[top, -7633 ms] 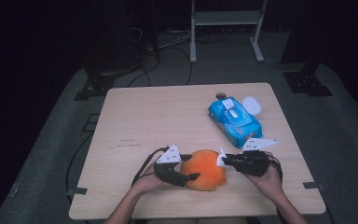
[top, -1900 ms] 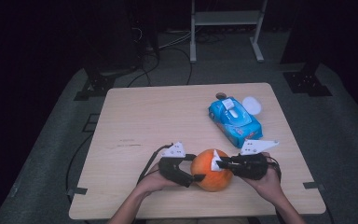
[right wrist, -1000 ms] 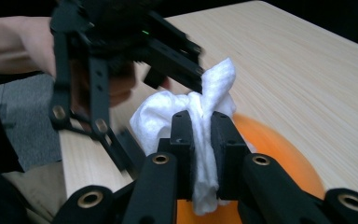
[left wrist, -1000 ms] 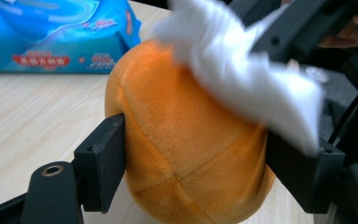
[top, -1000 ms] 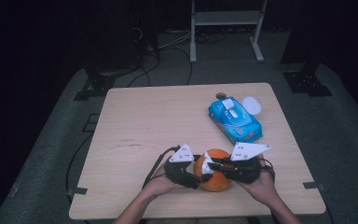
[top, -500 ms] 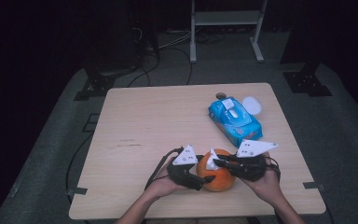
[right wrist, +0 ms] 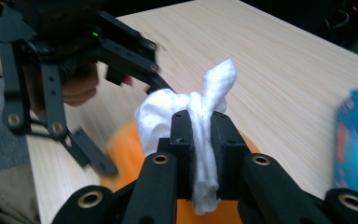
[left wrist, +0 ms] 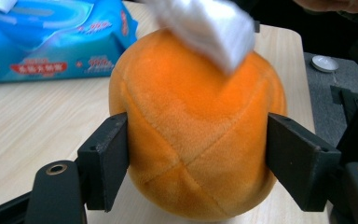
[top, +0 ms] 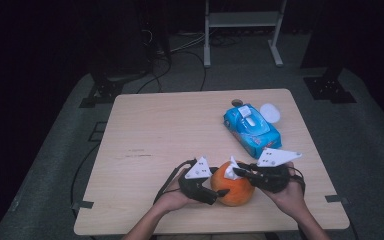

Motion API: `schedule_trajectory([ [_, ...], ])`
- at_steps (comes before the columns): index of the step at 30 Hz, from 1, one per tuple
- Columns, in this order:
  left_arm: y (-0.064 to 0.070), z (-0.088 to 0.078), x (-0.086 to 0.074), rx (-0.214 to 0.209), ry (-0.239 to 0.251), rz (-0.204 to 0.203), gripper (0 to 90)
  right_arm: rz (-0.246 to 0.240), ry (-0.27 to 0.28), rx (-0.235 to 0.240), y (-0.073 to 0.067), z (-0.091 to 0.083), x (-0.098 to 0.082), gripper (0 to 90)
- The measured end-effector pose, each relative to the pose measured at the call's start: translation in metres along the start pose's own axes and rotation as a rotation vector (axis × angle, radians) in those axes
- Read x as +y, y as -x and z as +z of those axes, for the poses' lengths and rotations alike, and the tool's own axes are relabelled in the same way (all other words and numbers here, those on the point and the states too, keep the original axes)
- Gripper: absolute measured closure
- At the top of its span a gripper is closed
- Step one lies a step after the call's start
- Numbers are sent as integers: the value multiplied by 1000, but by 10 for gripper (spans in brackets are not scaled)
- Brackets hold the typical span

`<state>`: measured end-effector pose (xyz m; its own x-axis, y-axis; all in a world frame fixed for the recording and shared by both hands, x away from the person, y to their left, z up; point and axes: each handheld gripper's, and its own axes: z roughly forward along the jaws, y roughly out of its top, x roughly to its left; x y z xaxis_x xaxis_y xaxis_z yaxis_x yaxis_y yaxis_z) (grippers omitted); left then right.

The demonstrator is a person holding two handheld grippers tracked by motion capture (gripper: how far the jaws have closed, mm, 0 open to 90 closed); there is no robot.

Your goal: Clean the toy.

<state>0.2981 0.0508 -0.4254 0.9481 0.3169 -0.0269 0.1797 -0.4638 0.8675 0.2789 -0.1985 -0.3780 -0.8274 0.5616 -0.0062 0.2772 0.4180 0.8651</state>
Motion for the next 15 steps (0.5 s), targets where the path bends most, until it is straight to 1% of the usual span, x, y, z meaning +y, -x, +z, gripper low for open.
schedule_trajectory([
  [1, -3, 0, -1, -8, 4, -19, 257, 12, -1, -2, 2, -1, -2, 795],
  [3, -5, 0, 0, -32, 12, -51, 206, 33, 2, 7, 5, 1, -8, 796],
  [4, -4, 0, 1, -30, 15, -51, 189, 38, 6, 12, 5, 3, -9, 796],
  [5, -4, 0, 2, -23, 8, -42, 190, 35, 10, 15, 4, 5, -7, 796],
  [6, -3, 0, 2, -15, 7, -31, 220, 33, 15, 26, 2, 6, -5, 795],
  [8, -5, -2, 0, -12, 2, -48, 268, 34, 20, 71, -2, 9, -2, 795],
  [10, -10, -3, -3, -21, -1, -55, 283, 13, 14, 83, -6, 12, -1, 795],
  [13, -21, -5, -12, -39, 4, -113, 295, 13, -1, 91, -5, 12, -4, 795],
  [15, -27, -6, -17, -45, 8, -150, 295, 7, -14, 82, -2, 13, -9, 794],
])
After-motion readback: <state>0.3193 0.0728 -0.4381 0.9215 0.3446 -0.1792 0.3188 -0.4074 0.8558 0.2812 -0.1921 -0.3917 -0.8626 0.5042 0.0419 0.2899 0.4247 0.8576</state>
